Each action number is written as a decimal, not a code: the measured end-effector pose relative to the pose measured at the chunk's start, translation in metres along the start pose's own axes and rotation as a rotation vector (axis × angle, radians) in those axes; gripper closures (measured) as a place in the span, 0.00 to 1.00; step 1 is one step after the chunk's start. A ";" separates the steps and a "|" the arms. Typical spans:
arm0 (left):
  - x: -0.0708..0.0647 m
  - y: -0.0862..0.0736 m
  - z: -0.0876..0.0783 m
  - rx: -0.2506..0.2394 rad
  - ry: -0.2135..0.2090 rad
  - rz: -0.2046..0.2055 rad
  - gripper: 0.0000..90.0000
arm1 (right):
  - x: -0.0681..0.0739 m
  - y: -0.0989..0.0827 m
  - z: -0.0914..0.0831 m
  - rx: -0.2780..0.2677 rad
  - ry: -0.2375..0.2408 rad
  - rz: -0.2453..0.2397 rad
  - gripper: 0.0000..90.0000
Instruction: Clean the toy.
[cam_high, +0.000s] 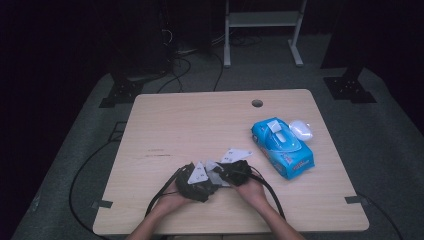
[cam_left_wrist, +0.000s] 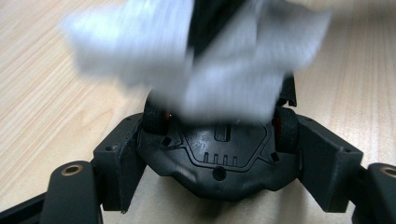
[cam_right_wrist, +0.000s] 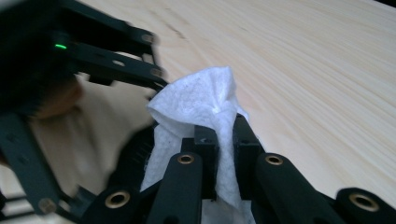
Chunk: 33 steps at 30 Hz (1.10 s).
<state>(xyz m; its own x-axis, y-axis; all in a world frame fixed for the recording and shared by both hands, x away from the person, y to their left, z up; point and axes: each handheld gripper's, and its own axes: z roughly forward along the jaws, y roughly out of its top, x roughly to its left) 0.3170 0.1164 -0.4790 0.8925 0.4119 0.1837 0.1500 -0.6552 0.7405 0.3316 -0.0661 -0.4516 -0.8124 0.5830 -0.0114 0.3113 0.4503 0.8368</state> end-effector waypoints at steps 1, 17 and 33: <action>0.001 0.000 0.000 -0.001 -0.001 0.002 0.27 | 0.001 0.001 0.001 0.002 -0.003 -0.004 0.93; 0.005 -0.005 -0.003 -0.002 -0.008 -0.021 0.27 | -0.045 -0.026 -0.050 0.055 -0.132 0.043 0.93; 0.007 -0.005 -0.002 -0.001 -0.013 -0.025 0.27 | -0.030 -0.037 -0.057 0.069 -0.027 0.014 0.93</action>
<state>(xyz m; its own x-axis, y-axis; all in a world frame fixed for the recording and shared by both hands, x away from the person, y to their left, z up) 0.3216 0.1237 -0.4799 0.8939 0.4199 0.1573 0.1716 -0.6445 0.7451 0.3164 -0.1389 -0.4506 -0.7946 0.6069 -0.0158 0.3562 0.4871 0.7974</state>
